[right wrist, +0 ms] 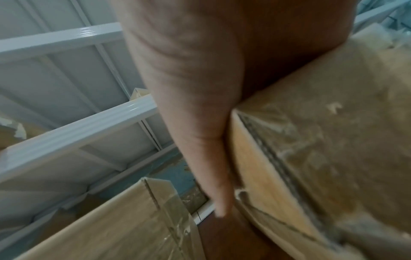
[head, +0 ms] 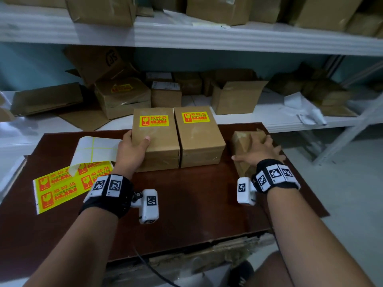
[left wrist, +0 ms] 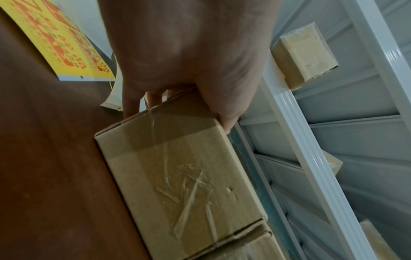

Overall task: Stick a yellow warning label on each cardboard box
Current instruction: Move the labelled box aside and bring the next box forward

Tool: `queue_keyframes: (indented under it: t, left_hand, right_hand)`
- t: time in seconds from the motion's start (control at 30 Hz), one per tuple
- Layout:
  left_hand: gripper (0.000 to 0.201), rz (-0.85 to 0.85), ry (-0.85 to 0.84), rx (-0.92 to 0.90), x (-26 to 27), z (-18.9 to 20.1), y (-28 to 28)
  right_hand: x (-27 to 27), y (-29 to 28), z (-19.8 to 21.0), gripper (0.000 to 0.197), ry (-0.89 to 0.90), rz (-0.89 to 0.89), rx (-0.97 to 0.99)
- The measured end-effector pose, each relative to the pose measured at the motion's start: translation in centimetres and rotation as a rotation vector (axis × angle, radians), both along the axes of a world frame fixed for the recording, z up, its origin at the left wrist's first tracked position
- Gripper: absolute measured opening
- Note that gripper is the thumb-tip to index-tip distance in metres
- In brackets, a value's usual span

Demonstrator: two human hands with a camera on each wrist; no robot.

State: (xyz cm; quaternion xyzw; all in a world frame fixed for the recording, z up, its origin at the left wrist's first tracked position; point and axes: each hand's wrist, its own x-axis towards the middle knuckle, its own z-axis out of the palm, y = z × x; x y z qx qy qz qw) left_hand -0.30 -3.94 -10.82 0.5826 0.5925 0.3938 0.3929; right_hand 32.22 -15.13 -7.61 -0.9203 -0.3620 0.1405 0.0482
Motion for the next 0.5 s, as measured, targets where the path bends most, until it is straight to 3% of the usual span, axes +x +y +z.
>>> queue_keyframes:
  t: [0.13, 0.37, 0.5]
  left_hand:
    - [0.064, -0.004, -0.004, 0.011, 0.0, -0.1, -0.1]
    - [0.068, -0.065, -0.031, -0.052, 1.6, -0.6, 0.3]
    - [0.063, -0.108, -0.078, -0.084, 2.9, -0.9, 0.4]
  right_hand:
    - [0.2, -0.7, 1.6, 0.099, 0.022, 0.006, 0.128]
    - [-2.7, 0.2, 8.4, 0.093, -0.039, 0.118, 0.418]
    - [-6.8, 2.8, 10.4, 0.094, 0.174, 0.265, 0.513]
